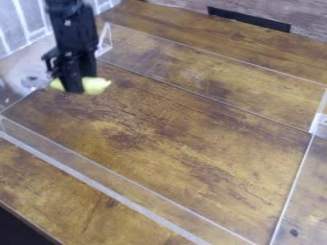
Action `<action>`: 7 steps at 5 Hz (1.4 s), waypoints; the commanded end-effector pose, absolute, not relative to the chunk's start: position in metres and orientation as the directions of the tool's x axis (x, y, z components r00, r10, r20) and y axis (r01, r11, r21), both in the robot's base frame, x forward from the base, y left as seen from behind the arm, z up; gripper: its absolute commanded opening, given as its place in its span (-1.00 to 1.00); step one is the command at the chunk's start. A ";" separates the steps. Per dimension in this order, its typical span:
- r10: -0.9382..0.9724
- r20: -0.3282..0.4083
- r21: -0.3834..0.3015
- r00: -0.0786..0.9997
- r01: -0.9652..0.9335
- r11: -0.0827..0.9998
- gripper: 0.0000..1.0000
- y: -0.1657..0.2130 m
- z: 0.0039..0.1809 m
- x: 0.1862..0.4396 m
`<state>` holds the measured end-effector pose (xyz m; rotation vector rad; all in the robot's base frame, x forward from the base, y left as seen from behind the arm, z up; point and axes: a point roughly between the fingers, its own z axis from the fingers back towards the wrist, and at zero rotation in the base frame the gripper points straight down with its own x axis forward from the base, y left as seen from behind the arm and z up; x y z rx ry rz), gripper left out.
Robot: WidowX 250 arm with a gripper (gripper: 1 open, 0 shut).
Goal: Move the green spoon to the left
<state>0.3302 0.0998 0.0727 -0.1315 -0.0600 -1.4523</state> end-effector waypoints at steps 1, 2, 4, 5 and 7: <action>-0.989 0.118 0.022 0.085 0.996 0.089 1.00 0.124 0.081 0.343; -0.990 0.127 0.022 0.064 0.997 0.068 1.00 0.129 0.082 0.345; -0.992 0.129 0.009 0.009 1.000 0.010 1.00 0.128 0.071 0.340; -0.989 0.128 -0.003 0.073 0.997 0.073 1.00 0.121 0.056 0.331; -0.983 0.127 -0.015 0.133 0.991 0.132 -1.00 0.111 0.049 0.325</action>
